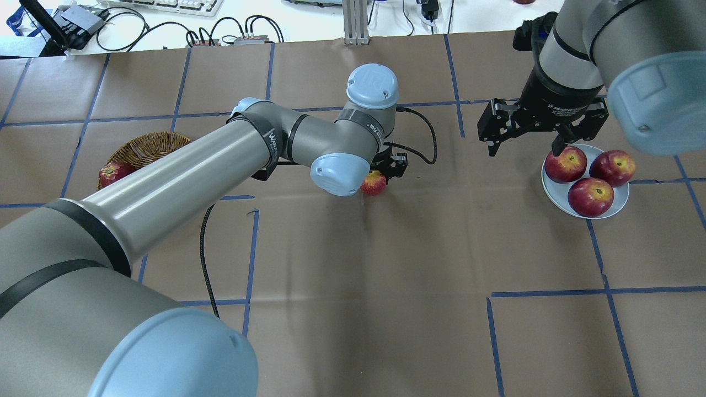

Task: Transfer apple from basket to plate
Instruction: 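Lift the apple and carry it with the left gripper toward the table center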

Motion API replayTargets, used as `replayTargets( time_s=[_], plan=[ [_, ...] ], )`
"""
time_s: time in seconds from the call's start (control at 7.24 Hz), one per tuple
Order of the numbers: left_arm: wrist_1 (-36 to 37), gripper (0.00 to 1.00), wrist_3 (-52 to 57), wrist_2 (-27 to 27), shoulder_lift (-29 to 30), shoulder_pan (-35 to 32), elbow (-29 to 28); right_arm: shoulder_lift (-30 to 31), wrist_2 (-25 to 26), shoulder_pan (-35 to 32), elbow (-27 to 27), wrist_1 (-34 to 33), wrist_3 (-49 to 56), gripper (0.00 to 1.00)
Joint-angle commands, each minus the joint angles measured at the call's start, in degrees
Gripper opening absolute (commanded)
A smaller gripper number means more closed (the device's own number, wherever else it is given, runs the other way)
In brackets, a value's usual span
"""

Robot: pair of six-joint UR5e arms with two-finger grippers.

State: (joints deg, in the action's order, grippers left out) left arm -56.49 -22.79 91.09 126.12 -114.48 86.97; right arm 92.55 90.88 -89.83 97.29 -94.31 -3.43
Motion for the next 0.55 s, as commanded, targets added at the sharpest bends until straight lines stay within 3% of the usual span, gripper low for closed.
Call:
replayTargets(
  time_s=[0.0,0.41],
  plan=[
    [0.33,0.45,0.11,0.05,1.14,0.31,-0.48,0.0,0.0,0.0,-0.09,0.0,0.0,1.0],
    [0.33,0.45,0.2,0.13,1.06,0.4,0.4,0.0,0.0,0.0,0.0,0.0,0.0,1.0]
  ],
)
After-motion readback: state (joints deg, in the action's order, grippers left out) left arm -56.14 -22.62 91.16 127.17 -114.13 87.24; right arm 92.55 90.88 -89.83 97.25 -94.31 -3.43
